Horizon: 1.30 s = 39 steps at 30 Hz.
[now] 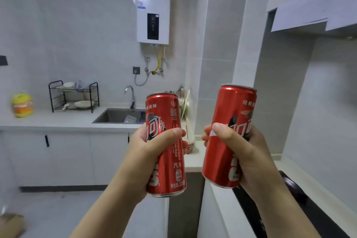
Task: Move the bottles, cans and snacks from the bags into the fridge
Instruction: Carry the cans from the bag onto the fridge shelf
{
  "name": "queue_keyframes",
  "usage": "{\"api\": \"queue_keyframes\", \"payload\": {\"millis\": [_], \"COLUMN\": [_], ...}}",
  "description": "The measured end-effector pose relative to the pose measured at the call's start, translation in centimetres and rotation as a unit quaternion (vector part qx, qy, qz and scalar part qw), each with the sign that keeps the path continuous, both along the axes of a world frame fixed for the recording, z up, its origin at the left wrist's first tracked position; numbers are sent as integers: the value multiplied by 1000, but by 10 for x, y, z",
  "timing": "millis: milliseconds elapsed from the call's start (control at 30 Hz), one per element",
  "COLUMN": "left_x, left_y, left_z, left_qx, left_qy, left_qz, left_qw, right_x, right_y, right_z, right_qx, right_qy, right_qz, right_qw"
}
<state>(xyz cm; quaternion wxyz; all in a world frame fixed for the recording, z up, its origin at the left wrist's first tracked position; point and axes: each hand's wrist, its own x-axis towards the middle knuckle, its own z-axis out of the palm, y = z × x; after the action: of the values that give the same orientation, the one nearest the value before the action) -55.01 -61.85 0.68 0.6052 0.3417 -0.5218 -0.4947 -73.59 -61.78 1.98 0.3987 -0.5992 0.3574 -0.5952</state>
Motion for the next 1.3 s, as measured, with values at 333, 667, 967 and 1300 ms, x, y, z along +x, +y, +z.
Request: {"api": "queue_keyframes", "payload": {"millis": [333,667,967,1300], "left_x": [106,128,118,111], "left_y": [17,70,158,260], "left_z": [3,12,-4,12], "left_qx": [13,11,33,13], "left_qy": [9,0,19,-2], "left_qz": [211,467,642,720], "left_qw": [977,884,766,694], "right_x": [127,218,282,311], "right_y": [-58,-81,-22,79], "right_z": [10,15,-5,18], "right_qx": [-25,-11,26,-2], "right_qy": [-1,-15,-4,-20], "right_qz": [178,438,594,671], "right_qw": [984,899,804,741]}}
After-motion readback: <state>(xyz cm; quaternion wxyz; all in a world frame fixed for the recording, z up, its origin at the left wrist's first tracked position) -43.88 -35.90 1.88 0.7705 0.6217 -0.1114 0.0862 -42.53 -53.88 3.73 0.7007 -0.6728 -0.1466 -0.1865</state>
